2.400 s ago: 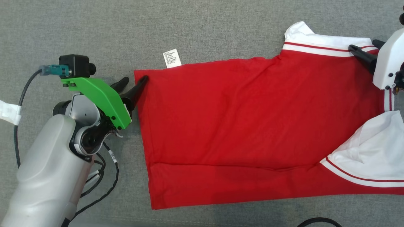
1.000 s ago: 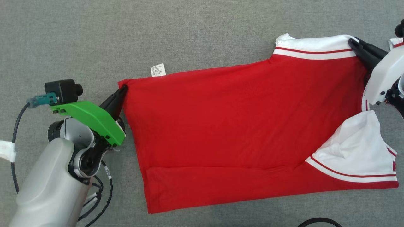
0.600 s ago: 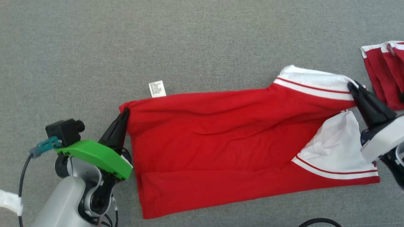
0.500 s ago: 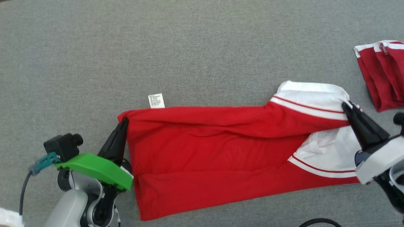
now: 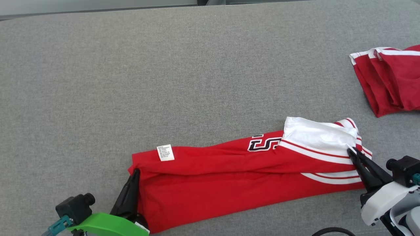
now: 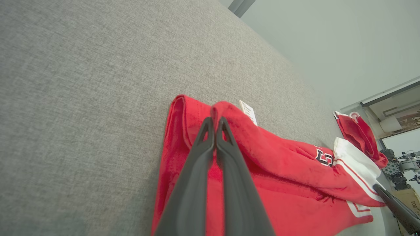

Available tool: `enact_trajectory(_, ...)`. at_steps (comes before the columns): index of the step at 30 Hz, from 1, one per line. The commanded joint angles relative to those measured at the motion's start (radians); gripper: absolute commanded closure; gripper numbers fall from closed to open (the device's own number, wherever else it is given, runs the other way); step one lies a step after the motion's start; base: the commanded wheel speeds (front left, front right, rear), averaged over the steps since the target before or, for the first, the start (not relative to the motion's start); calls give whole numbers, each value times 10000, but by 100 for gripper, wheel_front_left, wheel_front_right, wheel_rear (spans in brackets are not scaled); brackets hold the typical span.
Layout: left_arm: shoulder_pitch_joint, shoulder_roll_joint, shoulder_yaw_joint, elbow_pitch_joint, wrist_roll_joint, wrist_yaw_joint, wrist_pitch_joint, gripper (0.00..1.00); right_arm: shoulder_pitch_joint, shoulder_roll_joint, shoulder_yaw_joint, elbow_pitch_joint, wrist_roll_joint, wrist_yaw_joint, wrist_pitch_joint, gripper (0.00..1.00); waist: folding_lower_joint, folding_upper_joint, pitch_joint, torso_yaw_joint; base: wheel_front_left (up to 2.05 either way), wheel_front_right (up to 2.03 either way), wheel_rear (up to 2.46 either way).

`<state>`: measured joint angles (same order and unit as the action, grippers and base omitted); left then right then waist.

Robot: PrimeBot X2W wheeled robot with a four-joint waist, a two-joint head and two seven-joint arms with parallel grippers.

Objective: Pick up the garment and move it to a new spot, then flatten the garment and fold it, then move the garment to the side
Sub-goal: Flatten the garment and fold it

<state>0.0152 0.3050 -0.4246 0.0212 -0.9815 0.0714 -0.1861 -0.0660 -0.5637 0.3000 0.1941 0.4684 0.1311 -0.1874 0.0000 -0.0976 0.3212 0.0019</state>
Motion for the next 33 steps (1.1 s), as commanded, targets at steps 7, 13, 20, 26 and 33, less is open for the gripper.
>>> enact_trajectory(7, 303, 183, -150, -434, 405, 201, -78, 100, -1302, -195, 612, 897, -826, -8, -560, 100, 0, 2, -183, 159, 0, 0, 0)
enact_trajectory(13, 516, 418, -693, -1081, 544, 285, 637, 100, -2087, -371, 692, 1240, -1482, -8, -760, 100, 0, 2, -256, 408, 0, 0, 0)
enact_trajectory(20, 1154, 670, -965, -1829, 154, 514, 1332, 100, -888, -673, -381, -877, -2299, -8, -772, 100, 0, 2, -304, 609, 0, 0, 0)
enact_trajectory(26, 1360, 639, -927, -1507, -38, 559, 1393, 100, 355, -1008, -689, -1365, -2687, -8, -773, 100, 0, 2, -338, 524, 0, 0, 0)
enact_trajectory(33, 1229, 509, -872, -742, -256, 410, 1354, 100, 821, -1075, -403, -768, -2659, -8, -775, 100, 0, 2, -291, 359, 0, 0, 0)
